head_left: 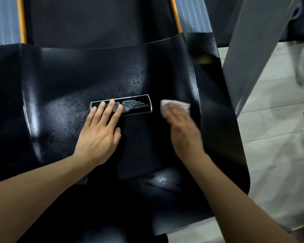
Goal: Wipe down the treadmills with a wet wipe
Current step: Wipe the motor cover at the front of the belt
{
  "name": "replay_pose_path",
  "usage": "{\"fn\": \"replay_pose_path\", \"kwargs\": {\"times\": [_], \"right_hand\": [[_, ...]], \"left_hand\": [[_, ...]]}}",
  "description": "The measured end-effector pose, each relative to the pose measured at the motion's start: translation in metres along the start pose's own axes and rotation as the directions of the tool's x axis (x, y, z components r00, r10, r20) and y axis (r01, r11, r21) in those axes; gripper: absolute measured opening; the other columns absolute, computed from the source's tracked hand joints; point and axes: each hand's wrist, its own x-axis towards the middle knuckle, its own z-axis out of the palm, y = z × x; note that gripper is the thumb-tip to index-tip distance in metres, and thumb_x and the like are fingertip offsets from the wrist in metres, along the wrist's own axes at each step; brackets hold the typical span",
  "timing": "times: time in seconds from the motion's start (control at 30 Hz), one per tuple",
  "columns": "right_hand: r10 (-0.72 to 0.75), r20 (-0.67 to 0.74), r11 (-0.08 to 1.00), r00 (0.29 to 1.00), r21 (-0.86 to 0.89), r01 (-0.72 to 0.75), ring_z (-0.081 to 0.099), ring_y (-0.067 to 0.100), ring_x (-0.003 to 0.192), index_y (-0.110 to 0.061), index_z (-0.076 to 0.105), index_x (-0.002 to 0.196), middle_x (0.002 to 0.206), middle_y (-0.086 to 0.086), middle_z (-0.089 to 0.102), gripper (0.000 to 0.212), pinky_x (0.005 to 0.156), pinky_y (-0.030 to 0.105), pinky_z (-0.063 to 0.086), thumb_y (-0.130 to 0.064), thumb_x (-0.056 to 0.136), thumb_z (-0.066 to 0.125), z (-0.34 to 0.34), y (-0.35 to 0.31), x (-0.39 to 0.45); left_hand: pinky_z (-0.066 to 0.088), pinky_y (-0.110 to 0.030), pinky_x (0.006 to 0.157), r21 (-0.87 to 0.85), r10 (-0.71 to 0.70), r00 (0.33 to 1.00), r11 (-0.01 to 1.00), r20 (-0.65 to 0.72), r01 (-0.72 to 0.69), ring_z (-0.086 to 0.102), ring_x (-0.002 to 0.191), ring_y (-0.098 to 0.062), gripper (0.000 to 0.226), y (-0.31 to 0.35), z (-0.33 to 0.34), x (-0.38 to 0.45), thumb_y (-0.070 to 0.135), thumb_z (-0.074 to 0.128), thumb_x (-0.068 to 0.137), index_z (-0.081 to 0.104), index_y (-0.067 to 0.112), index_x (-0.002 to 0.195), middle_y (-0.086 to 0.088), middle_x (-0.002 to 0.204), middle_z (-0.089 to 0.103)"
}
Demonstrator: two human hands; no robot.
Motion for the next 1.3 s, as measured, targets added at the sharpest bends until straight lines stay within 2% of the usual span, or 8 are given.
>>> {"fn": "replay_pose_path", "kwargs": {"times": [0.13, 0.37, 0.53, 0.7, 0.9, 1.1, 1.2, 1.3], "right_hand": [[0.178, -0.02, 0.984, 0.984, -0.007, -0.178, 0.025, 0.022, 0.151, -0.01, 0.036, 0.154, 0.161, 0.008, 0.033, 0.058, 0.126, 0.036, 0.014, -0.011, 0.097, 0.026, -0.001, 0.016, 0.037], [-0.192, 0.112, 0.98, 0.975, 0.08, 0.184, 0.034, 0.018, 0.147, -0.014, 0.046, 0.15, 0.156, 0.004, 0.042, 0.058, 0.124, 0.028, 0.015, -0.01, 0.095, 0.027, 0.008, 0.006, 0.077], [0.195, -0.009, 0.979, 0.981, 0.07, -0.194, 0.03, 0.025, 0.149, -0.01, 0.041, 0.152, 0.159, 0.01, 0.037, 0.058, 0.125, 0.036, 0.016, -0.006, 0.096, 0.031, 0.007, 0.028, 0.119], [-0.257, 0.075, 0.947, 0.964, 0.217, 0.236, 0.047, 0.033, 0.138, -0.004, 0.056, 0.14, 0.146, 0.018, 0.052, 0.055, 0.12, 0.04, 0.029, 0.0, 0.088, 0.04, 0.031, -0.01, 0.142], [0.262, -0.036, 0.965, 0.964, -0.015, -0.263, 0.046, 0.034, 0.135, -0.004, 0.053, 0.14, 0.145, 0.016, 0.052, 0.058, 0.117, 0.045, 0.031, -0.012, 0.091, 0.024, 0.021, 0.044, 0.192], [-0.295, 0.167, 0.94, 0.941, 0.23, 0.253, 0.043, 0.03, 0.141, -0.007, 0.054, 0.142, 0.149, 0.015, 0.05, 0.053, 0.12, 0.035, 0.028, -0.006, 0.093, 0.036, 0.035, -0.012, 0.227], [0.044, 0.053, 0.992, 0.998, 0.114, -0.049, 0.057, 0.022, 0.125, -0.024, 0.065, 0.127, 0.13, 0.0, 0.063, 0.04, 0.112, 0.037, 0.039, -0.03, 0.103, 0.034, 0.017, 0.026, 0.264], [0.283, 0.082, 0.958, 0.956, -0.073, -0.278, 0.051, 0.029, 0.128, -0.021, 0.055, 0.132, 0.138, 0.007, 0.052, 0.034, 0.107, 0.041, 0.04, -0.019, 0.104, 0.034, -0.001, 0.063, 0.273]], "left_hand": [[0.01, -0.048, 0.127, -0.036, 0.005, 1.0, 0.999, 0.025, -0.004, 0.014, 0.156, -0.029, 0.067, -0.007, 0.002, 0.01, 0.04, 0.031, 0.099, 0.023, 0.02, 0.162, -0.01, 0.169, 0.018], [0.011, -0.049, 0.127, -0.071, -0.013, 0.999, 0.997, 0.047, 0.016, 0.005, 0.158, -0.023, 0.067, -0.007, 0.004, 0.007, 0.042, 0.03, 0.1, 0.014, 0.026, 0.163, -0.003, 0.171, 0.01], [0.01, -0.049, 0.127, -0.107, -0.025, 0.998, 0.994, 0.053, 0.031, 0.003, 0.158, -0.02, 0.067, -0.007, 0.003, 0.007, 0.042, 0.029, 0.1, 0.012, 0.029, 0.163, 0.0, 0.171, 0.007], [0.011, -0.048, 0.127, -0.088, -0.031, 0.997, 0.995, 0.07, 0.037, 0.002, 0.158, -0.02, 0.067, -0.006, 0.001, 0.007, 0.042, 0.029, 0.1, 0.01, 0.029, 0.163, 0.001, 0.171, 0.004], [0.015, -0.05, 0.126, -0.082, -0.031, 0.997, 0.996, 0.073, 0.037, 0.004, 0.158, -0.02, 0.068, -0.005, 0.001, 0.008, 0.041, 0.031, 0.099, 0.012, 0.028, 0.163, 0.001, 0.171, 0.006], [0.016, -0.05, 0.125, -0.105, -0.022, 0.998, 0.994, 0.066, 0.029, 0.009, 0.158, -0.022, 0.069, -0.006, 0.0, 0.01, 0.04, 0.034, 0.098, 0.017, 0.026, 0.163, 0.0, 0.171, 0.01], [0.016, -0.05, 0.124, -0.102, -0.027, 0.998, 0.994, 0.064, 0.033, 0.01, 0.158, -0.022, 0.069, -0.007, 0.0, 0.009, 0.04, 0.034, 0.098, 0.017, 0.026, 0.163, 0.0, 0.171, 0.011], [0.015, -0.049, 0.124, -0.103, -0.027, 0.998, 0.994, 0.064, 0.033, 0.009, 0.158, -0.021, 0.069, -0.006, 0.0, 0.009, 0.041, 0.034, 0.098, 0.016, 0.027, 0.163, 0.0, 0.171, 0.01]]}}
